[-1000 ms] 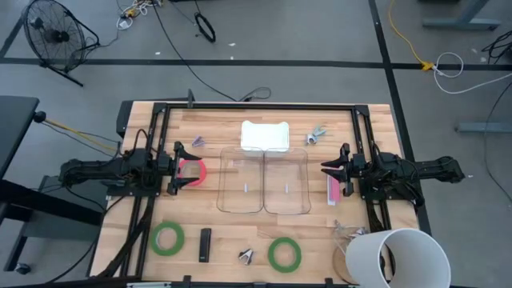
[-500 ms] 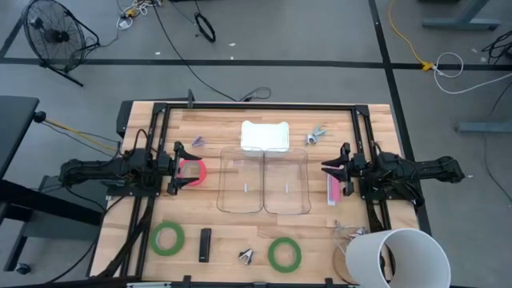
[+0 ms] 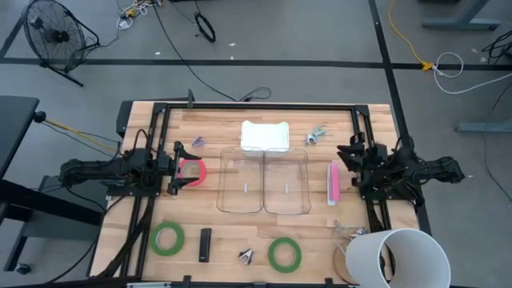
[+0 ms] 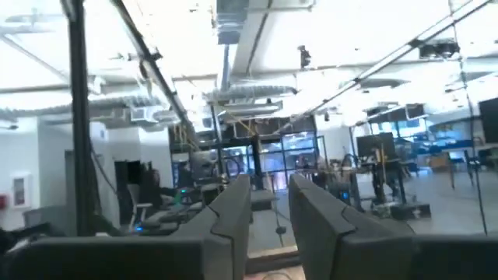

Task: Pick and place Stapler, Stapler remover, tape
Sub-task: Put the pink stapler into the right transparent bin

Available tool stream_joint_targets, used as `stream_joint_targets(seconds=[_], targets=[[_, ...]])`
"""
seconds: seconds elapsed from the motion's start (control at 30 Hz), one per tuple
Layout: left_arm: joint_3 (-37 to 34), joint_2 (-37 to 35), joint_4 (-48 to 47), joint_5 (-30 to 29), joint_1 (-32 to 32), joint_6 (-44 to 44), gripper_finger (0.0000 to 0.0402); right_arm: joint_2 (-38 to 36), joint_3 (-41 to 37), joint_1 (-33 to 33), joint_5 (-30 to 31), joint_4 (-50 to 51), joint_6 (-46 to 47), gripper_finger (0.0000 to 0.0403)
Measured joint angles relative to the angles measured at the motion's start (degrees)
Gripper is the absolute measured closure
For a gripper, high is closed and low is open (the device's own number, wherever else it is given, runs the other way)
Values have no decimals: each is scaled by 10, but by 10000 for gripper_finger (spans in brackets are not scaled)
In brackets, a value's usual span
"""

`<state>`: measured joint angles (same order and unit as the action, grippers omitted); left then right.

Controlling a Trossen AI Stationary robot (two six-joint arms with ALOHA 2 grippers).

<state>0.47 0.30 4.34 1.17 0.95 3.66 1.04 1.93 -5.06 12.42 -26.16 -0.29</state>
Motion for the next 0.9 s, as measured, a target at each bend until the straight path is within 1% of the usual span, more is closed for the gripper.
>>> stream_joint_targets(seconds=[0.07,0.1,0.2,0.33,0.43,0.6,0.73,0.8,0.9], targets=[[0,0,0,0,0,0,62,1,28,0,4,57,10,309],[0,0,1,0,0,0,62,6,51,0,14,106,21,309],[0,0,4,0,0,0,62,37,138,0,57,297,76,309],[0,0,6,0,0,0,62,125,261,0,103,519,185,309],[0,0,7,0,0,0,62,209,349,0,104,659,282,309],[0,0,14,0,0,0,62,351,475,0,44,854,418,309],[0,0,15,0,0,0,62,447,535,0,-3,997,499,300],[0,0,15,0,0,0,62,477,539,0,-28,1029,528,288],[0,0,15,0,0,0,62,517,536,0,-54,1033,555,257]])
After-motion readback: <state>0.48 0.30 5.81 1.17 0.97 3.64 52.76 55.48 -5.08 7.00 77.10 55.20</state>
